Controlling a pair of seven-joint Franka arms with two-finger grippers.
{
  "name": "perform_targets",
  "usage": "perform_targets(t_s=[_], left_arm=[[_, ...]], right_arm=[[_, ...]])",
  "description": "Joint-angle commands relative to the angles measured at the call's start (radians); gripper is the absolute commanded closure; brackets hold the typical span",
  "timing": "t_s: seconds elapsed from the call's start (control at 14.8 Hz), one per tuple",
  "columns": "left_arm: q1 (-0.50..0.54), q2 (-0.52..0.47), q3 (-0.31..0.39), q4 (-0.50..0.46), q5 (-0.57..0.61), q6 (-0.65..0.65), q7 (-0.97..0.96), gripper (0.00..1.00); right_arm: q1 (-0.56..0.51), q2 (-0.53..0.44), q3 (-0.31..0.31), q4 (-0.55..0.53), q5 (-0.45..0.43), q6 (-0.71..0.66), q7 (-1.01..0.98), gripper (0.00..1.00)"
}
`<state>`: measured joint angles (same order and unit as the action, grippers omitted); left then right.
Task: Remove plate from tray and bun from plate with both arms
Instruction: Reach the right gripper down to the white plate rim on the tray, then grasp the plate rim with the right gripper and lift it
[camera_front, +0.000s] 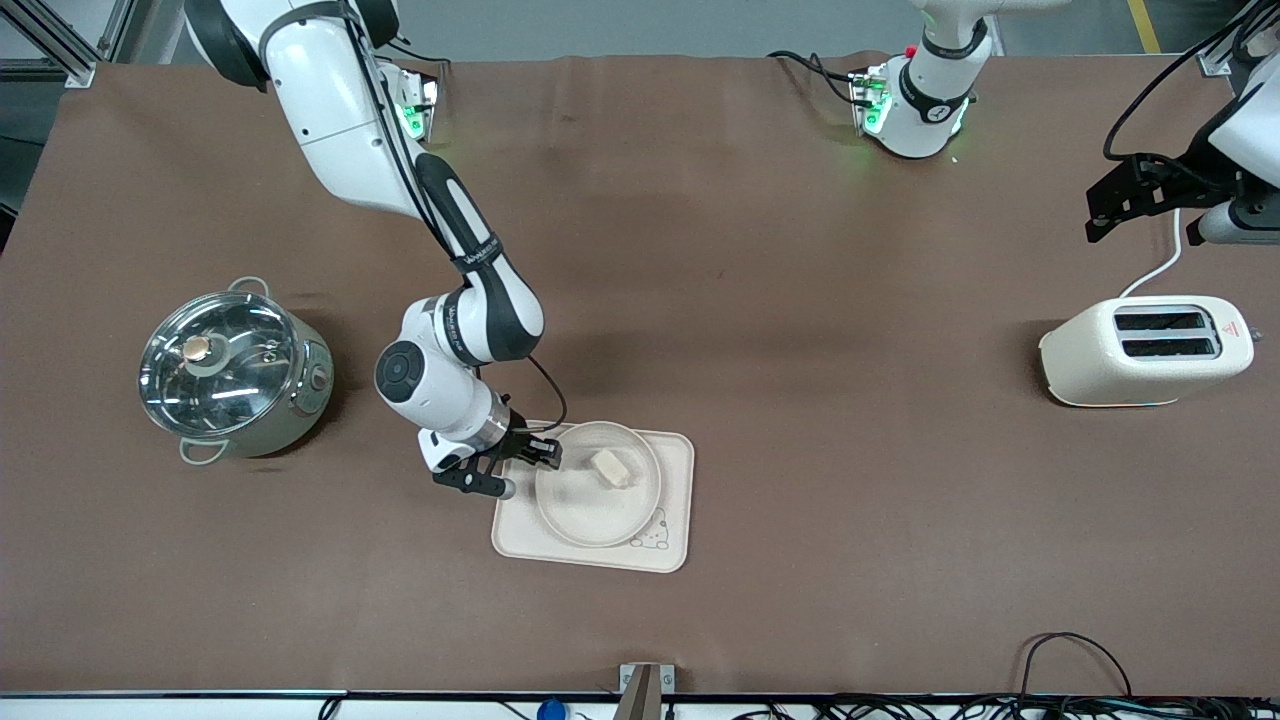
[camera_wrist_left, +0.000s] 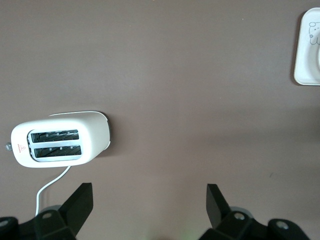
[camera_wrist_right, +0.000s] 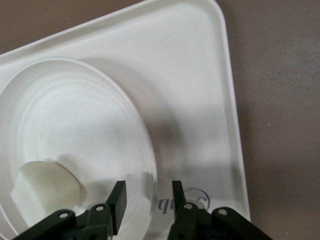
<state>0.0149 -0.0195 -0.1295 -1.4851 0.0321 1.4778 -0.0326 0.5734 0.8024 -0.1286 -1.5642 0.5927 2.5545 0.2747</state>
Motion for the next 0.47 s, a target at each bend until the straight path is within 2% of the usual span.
perform_targets(t_s=[0.0, 0.27, 0.41], left_arm=[[0.007, 0.006, -0.001, 0.02, -0.014, -0.004, 0.006, 0.0], [0.019, 0.006, -0.001, 0.02, -0.017, -0.004, 0.008, 0.0], [0.019, 0.006, -0.001, 0.022, -0.017, -0.002, 0.008, 0.0]], right_arm=[[0.005, 0.015, -0.002, 0.023, 0.022, 0.007, 0.008, 0.76], [0.005, 0.015, -0.002, 0.023, 0.021, 0.013, 0.001, 0.96], [0.005, 0.015, -0.002, 0.023, 0.021, 0.026, -0.003, 0.99]])
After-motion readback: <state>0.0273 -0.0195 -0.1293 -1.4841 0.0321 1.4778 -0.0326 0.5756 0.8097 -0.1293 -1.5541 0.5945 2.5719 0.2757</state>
